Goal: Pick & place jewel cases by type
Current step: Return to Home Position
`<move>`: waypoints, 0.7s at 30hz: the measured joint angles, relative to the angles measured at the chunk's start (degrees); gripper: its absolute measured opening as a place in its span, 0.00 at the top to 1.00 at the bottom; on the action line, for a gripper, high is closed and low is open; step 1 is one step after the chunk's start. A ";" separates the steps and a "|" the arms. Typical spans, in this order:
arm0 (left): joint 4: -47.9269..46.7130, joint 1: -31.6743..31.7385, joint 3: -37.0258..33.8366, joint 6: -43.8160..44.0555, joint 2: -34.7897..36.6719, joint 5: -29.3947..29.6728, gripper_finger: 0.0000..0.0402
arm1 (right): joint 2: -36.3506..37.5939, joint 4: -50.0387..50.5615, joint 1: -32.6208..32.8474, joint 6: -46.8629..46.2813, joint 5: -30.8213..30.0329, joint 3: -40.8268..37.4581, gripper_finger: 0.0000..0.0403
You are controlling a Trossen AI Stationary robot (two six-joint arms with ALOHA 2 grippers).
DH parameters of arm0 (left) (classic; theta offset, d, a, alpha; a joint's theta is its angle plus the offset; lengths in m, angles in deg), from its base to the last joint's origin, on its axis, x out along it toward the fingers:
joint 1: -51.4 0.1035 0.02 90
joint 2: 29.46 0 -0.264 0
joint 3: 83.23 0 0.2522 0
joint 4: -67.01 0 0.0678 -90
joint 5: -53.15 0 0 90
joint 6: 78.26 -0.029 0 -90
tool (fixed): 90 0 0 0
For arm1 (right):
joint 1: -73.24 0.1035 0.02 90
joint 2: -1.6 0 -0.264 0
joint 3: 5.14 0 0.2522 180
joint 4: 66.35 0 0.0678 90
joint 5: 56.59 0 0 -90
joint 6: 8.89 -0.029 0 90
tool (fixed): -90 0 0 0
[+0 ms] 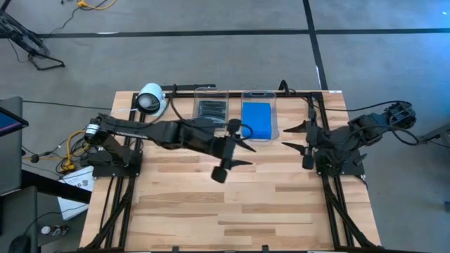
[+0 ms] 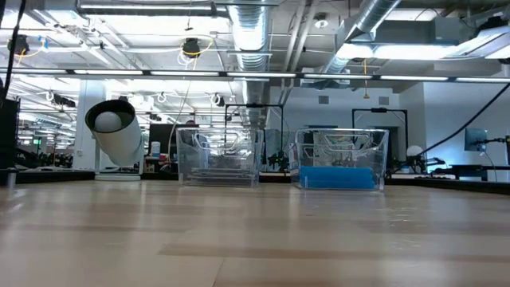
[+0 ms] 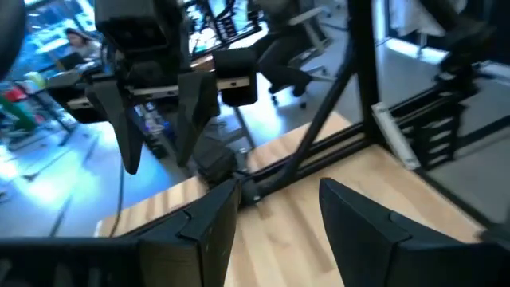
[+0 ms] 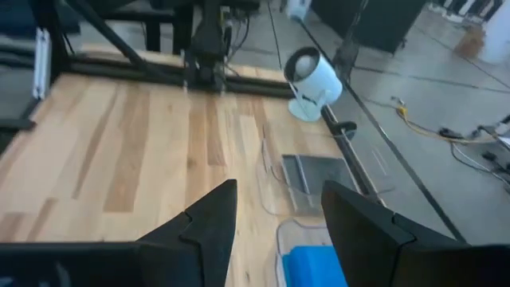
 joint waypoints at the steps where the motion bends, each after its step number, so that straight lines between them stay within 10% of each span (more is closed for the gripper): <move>1: -1.02 0.08 0.00 0.31 0.86 -1.13 0.57 | 1.00 -1.06 0.12 0.01 0.06 -1.19 0.56; 10: -0.32 -0.24 -8.40 0.53 9.93 -2.90 0.57 | 6.74 -10.09 0.32 3.03 3.66 -8.12 0.57; 21: 25.95 -0.27 -40.41 6.18 30.54 4.63 0.57 | 7.08 -16.91 0.30 5.39 5.99 -11.81 0.57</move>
